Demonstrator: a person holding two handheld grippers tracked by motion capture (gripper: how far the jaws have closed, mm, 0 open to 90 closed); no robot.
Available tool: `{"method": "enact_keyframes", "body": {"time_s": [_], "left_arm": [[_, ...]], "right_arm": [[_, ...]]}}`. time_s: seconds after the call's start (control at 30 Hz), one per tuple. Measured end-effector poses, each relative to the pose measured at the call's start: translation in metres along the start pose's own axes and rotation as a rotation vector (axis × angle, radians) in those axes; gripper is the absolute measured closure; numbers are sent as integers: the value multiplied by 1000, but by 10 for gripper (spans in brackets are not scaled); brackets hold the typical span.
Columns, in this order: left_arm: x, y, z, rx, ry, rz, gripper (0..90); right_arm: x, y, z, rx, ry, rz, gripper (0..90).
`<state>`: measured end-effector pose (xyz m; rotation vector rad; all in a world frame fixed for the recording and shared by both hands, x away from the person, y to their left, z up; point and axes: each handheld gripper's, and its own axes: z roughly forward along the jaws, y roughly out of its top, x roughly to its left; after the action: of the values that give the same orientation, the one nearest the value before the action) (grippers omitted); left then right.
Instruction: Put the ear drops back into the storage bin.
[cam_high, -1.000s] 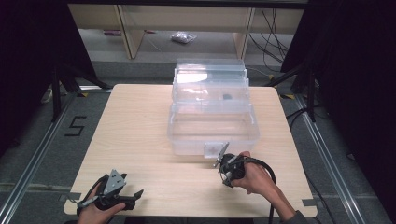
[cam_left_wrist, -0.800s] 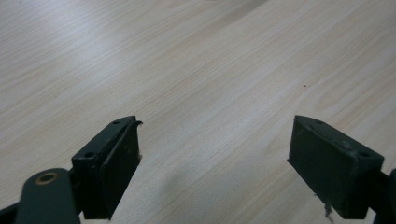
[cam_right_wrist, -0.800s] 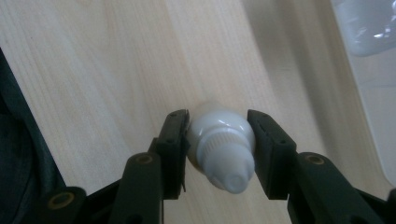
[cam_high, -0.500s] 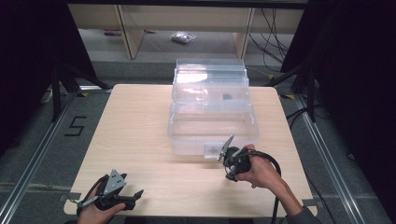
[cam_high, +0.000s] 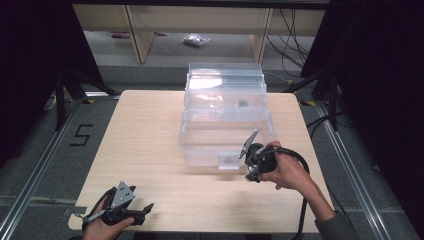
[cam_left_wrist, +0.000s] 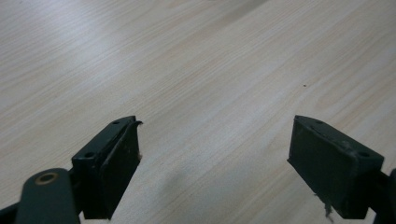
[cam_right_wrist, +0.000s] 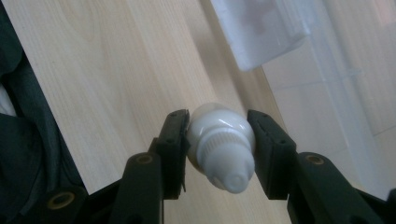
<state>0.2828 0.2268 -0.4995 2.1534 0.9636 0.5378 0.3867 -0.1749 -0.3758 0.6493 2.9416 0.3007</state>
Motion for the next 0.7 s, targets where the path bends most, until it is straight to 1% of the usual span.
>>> {"method": "enact_keyframes", "body": {"time_s": [0.03, 0.07, 0.1, 0.13, 0.17, 0.2, 0.23, 0.27, 0.3, 0.33, 0.37, 0.4, 0.47, 0.5, 0.53, 0.6, 0.63, 0.7], "left_arm": [[2, 0, -2, 28, 2, 34, 159], [2, 0, -2, 30, -2, 34, 158], [2, 0, -2, 31, -2, 36, 159], [0, 0, 0, 8, 3, 8, 158], [0, 0, 1, -2, 2, -5, 158], [0, 0, 0, 3, 1, 5, 159], [2, 0, -2, 33, 3, 42, 159], [2, 0, -2, 28, -4, 33, 158], [2, 0, -1, 30, 1, 38, 159], [-1, 0, 1, -5, 10, -8, 159], [-1, 0, 1, -5, 10, -2, 158], [-1, 0, 1, -5, 10, -4, 158], [0, 0, 1, 5, 1, -1, 158], [0, 0, 1, 2, -1, -5, 158], [2, 1, -2, 30, -6, 30, 158], [2, 0, -2, 28, 1, 36, 158], [2, 0, -2, 28, 0, 36, 158], [2, 0, -2, 28, 0, 34, 158]], "right_arm": [[-3, 0, -2, -12, 9, -19, 602], [-4, 1, -5, -12, 10, -7, 602], [-6, 1, -7, -18, 17, -22, 602], [-6, 1, -9, -18, 14, -16, 602], [-7, 1, -13, -16, 12, -3, 602], [-8, 2, -16, -15, 10, -2, 601], [-9, 2, -18, -19, 15, -5, 602], [-11, 2, -21, -23, 14, -9, 601], [-13, 3, -24, -28, 9, -12, 602], [-15, 3, -27, -27, 11, -18, 601], [-17, 4, -29, -29, 2, -7, 602], [-17, 4, -31, -26, 0, 3, 602], [-21, 5, -36, -25, 0, 0, 602], [-23, 6, -38, -29, 3, 2, 602], [-24, 7, -41, -24, 1, 16, 602], [-30, 9, -49, -26, -3, 8, 602], [-30, 9, -49, -26, -3, 8, 602], [-33, 11, -54, -22, -7, 21, 602]]}}
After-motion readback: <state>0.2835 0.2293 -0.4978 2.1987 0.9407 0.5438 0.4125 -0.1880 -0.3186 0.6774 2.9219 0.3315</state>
